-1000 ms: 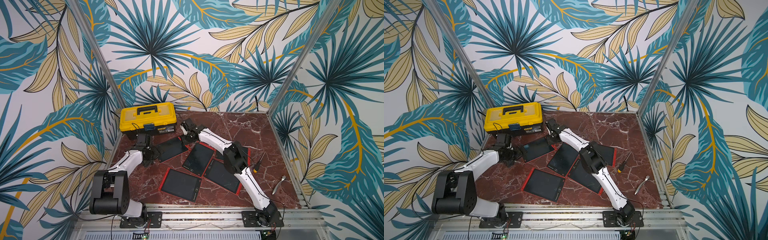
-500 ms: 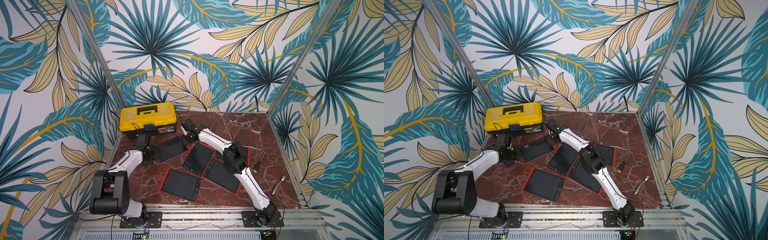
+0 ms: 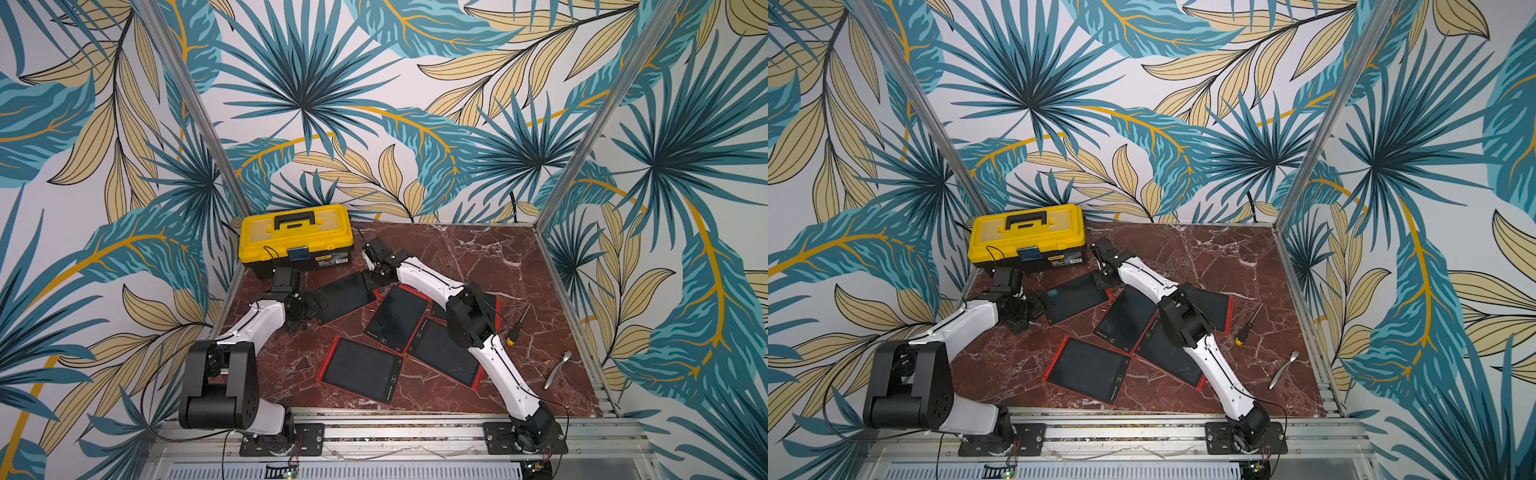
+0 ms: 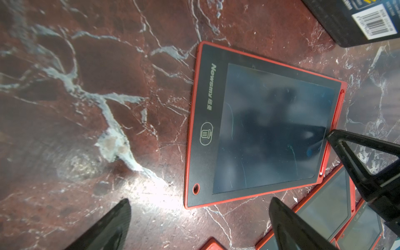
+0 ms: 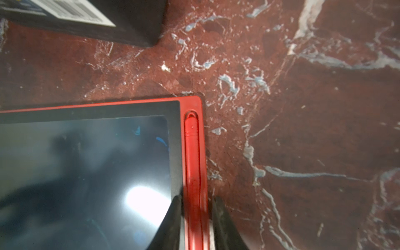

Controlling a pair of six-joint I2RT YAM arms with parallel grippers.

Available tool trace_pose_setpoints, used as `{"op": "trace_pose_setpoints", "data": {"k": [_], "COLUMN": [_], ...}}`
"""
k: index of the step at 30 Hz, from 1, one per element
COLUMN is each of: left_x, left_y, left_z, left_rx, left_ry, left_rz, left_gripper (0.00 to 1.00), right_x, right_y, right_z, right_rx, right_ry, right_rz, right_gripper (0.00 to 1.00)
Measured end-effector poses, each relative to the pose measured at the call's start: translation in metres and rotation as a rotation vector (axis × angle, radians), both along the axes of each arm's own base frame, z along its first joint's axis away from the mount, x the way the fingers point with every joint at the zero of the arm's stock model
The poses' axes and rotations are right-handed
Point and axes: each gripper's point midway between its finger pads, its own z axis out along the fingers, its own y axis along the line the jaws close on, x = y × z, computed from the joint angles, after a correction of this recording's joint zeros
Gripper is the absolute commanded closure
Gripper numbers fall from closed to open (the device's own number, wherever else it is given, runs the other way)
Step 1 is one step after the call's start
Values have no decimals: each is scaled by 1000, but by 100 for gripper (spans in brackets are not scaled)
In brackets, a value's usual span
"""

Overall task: Place the stylus back onto the writing tablet
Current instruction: Adjust the stylus on the writing tablet.

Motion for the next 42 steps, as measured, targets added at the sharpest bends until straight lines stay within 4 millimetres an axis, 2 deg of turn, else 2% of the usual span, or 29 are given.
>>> {"op": "trace_pose_setpoints", "data": {"k": [5,10,18,22,25,31,34,39,42], "left_x": [0,4,10,5,-4,-14,-16,-17,-18], "left_y": [-2,-11,-34,-44,-48,-52,-56,-60,-60], "left_z": [9,35,111,149,165,177,177,177,177], "left_rx": [8,4,-10,-1,22,40,25,15,15], "left_ry": [-30,-113,-338,-452,-508,-559,-562,-569,-570], "left_rz": [-36,-137,-349,-453,-503,-567,-593,-619,-623], "left_gripper": [0,0,0,0,0,0,0,0,0], "right_x": [0,-2,-1,0,1,4,5,4,3], "right_y": [0,-1,-3,-5,-5,-4,-2,-1,1], "right_z": [1,2,3,6,13,38,47,49,49], "right_rx": [3,17,40,38,43,70,87,96,105], "right_ry": [-1,16,37,29,18,-17,-29,-28,-21], "right_rz": [0,-2,-20,-28,-33,-38,-37,-34,-31], "right_gripper": [69,69,71,71,73,79,88,100,100]}}
